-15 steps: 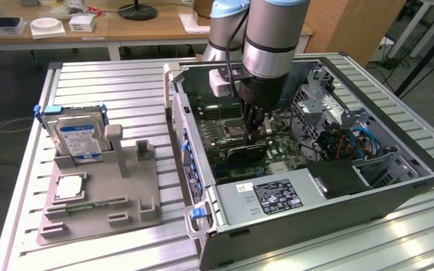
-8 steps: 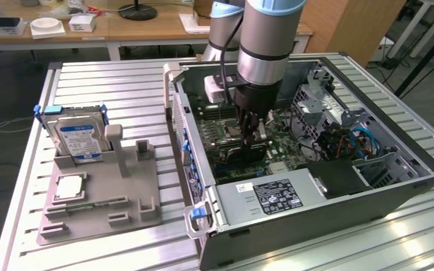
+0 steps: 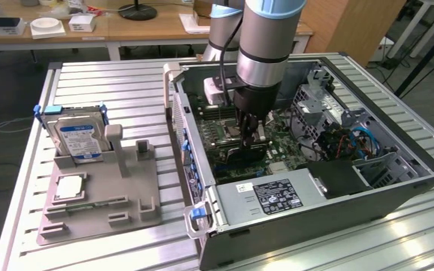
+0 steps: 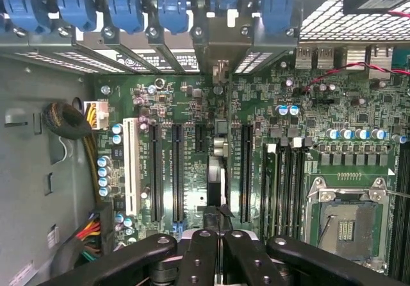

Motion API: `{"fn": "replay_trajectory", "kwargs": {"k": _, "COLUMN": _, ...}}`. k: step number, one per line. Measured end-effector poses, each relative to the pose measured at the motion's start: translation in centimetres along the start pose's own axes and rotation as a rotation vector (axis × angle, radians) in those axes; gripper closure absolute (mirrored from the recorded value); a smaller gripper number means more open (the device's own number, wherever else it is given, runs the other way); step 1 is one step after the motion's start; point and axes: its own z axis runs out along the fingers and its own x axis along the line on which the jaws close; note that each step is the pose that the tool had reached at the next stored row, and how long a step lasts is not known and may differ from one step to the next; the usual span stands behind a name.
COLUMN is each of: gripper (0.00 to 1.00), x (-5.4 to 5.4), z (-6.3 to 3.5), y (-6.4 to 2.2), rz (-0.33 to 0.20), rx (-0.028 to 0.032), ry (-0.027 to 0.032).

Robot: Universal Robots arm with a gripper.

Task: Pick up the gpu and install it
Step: 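Press down on the gpu until it lock into place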

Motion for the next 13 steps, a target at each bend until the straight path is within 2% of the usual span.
{"fn": "replay_trajectory", "kwargs": {"k": 13, "gripper": 0.89, "x": -0.42, "z": 0.02, "y": 0.0, "rz": 0.0, "rx": -0.0001, "ry": 0.0005}}
